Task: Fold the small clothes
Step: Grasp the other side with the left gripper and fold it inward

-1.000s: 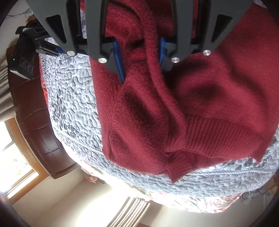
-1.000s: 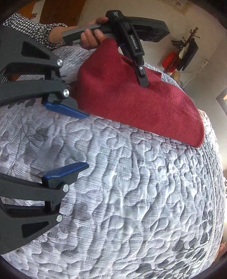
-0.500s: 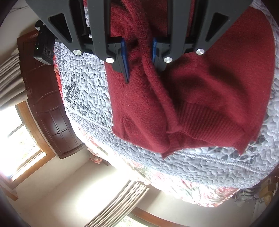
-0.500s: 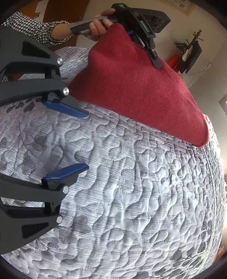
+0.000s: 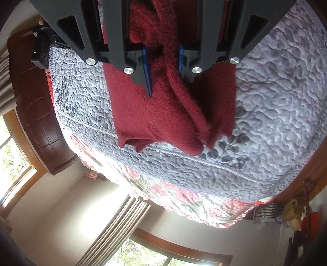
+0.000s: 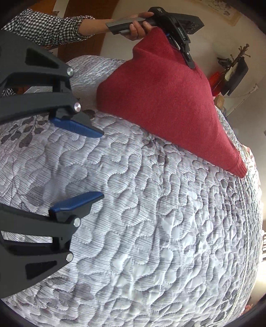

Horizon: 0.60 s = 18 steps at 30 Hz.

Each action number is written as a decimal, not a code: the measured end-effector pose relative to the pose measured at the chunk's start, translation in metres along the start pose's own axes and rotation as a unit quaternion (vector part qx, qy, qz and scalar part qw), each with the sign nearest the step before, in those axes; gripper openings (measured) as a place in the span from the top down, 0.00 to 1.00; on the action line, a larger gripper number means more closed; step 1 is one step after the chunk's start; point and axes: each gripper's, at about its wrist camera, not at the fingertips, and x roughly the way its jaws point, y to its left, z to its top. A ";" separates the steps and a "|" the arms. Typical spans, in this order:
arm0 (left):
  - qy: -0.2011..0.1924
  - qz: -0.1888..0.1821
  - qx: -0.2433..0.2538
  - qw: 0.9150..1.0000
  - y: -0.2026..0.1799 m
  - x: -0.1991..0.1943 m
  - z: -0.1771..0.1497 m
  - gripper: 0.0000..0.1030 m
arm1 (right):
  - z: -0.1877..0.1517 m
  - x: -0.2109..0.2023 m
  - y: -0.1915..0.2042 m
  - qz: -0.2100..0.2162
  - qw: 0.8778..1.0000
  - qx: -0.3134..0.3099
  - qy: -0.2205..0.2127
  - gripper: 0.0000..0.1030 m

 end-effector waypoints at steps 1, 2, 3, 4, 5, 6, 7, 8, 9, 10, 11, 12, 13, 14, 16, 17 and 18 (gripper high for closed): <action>0.001 0.000 -0.002 1.000 0.008 -0.001 0.000 0.79 | 0.001 0.002 0.001 -0.001 1.000 -0.002 0.002 0.46; 0.004 0.003 -0.002 1.000 0.015 -0.002 0.000 0.79 | 0.001 0.004 0.003 -0.002 1.000 -0.003 0.003 0.46; 0.007 0.005 -0.001 1.000 0.022 -0.001 -0.001 0.79 | 0.002 0.007 0.006 -0.002 1.000 -0.005 0.004 0.46; 0.011 0.007 -0.001 1.000 0.027 0.001 -0.002 0.79 | 0.003 0.009 0.009 -0.002 1.000 -0.007 0.006 0.46; 0.019 0.010 0.000 1.000 0.032 0.006 -0.004 0.79 | 0.003 0.011 0.008 -0.001 1.000 -0.009 0.007 0.46; 0.026 0.012 0.000 1.000 0.037 0.012 -0.005 0.79 | 0.005 0.014 0.011 -0.001 1.000 -0.011 0.009 0.46; 0.030 0.014 -0.001 0.999 0.040 0.018 -0.008 0.79 | 0.005 0.016 0.014 -0.003 1.000 -0.013 0.010 0.46; 0.035 0.018 -0.003 0.999 0.042 0.025 -0.011 0.79 | 0.005 0.017 0.016 -0.004 1.000 -0.016 0.011 0.46; 0.037 0.020 -0.002 0.999 0.045 0.030 -0.014 0.79 | 0.006 0.019 0.019 -0.005 1.000 -0.019 0.012 0.46; 0.039 0.022 -0.001 0.999 0.047 0.035 -0.017 0.79 | 0.006 0.020 0.020 -0.007 1.000 -0.021 0.013 0.46; 0.042 0.023 -0.001 0.999 0.049 0.039 -0.019 0.78 | 0.006 0.022 0.021 -0.008 1.000 -0.023 0.014 0.46; 0.047 0.025 -0.001 0.999 0.051 0.044 -0.022 0.78 | 0.006 0.023 0.023 -0.010 1.000 -0.024 0.016 0.46; 0.049 0.027 0.001 0.998 0.053 0.047 -0.025 0.77 | 0.007 0.024 0.023 -0.012 0.999 -0.025 0.016 0.46; 0.050 0.028 0.001 0.998 0.055 0.049 -0.027 0.76 | 0.008 0.027 0.024 -0.014 0.999 -0.025 0.017 0.46; 0.051 0.026 -0.002 0.998 0.057 0.048 -0.029 0.73 | 0.010 0.031 0.025 -0.017 0.999 -0.023 0.017 0.46; 0.051 0.027 0.000 0.998 0.057 0.046 -0.030 0.70 | 0.010 0.033 0.026 -0.018 0.999 -0.022 0.017 0.46; 0.051 0.030 0.005 0.998 0.055 0.042 -0.031 0.67 | 0.011 0.035 0.027 -0.019 0.999 -0.021 0.017 0.46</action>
